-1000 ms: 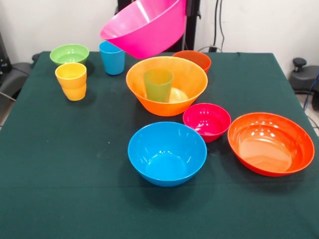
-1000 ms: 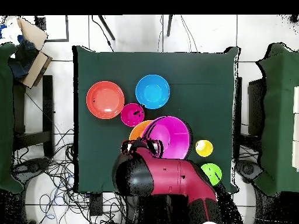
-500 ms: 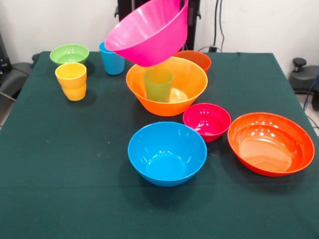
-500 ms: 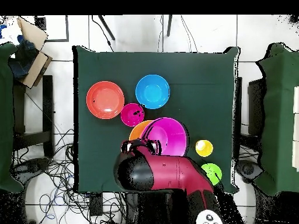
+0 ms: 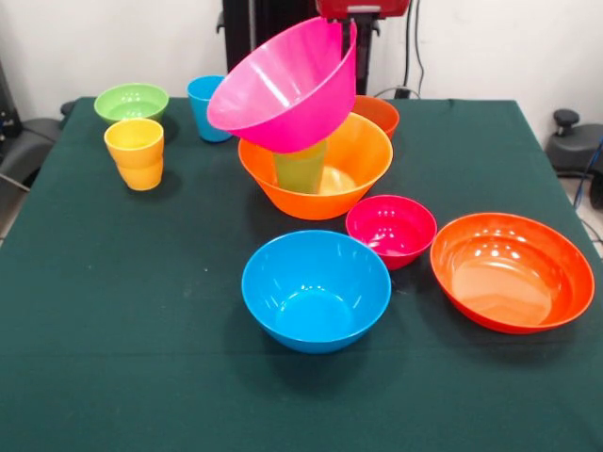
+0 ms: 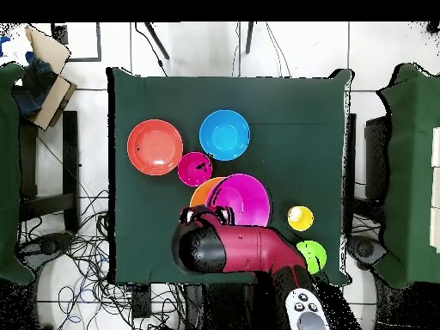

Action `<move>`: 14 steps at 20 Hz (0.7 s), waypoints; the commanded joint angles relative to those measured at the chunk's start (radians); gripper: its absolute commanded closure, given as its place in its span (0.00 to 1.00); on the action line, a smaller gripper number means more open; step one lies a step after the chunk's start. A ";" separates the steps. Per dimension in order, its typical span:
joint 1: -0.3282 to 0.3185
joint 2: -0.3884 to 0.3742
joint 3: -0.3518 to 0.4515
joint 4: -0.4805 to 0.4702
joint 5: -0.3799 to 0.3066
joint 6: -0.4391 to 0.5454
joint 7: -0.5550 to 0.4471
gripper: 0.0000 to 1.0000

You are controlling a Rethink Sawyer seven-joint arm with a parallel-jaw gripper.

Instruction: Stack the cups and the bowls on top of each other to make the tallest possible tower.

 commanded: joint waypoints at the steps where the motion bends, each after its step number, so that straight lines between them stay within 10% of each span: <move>1: -0.005 0.031 0.018 -0.051 -0.064 -0.031 0.058 1.00; 14: -0.006 0.003 0.021 -0.060 -0.049 0.017 0.046 1.00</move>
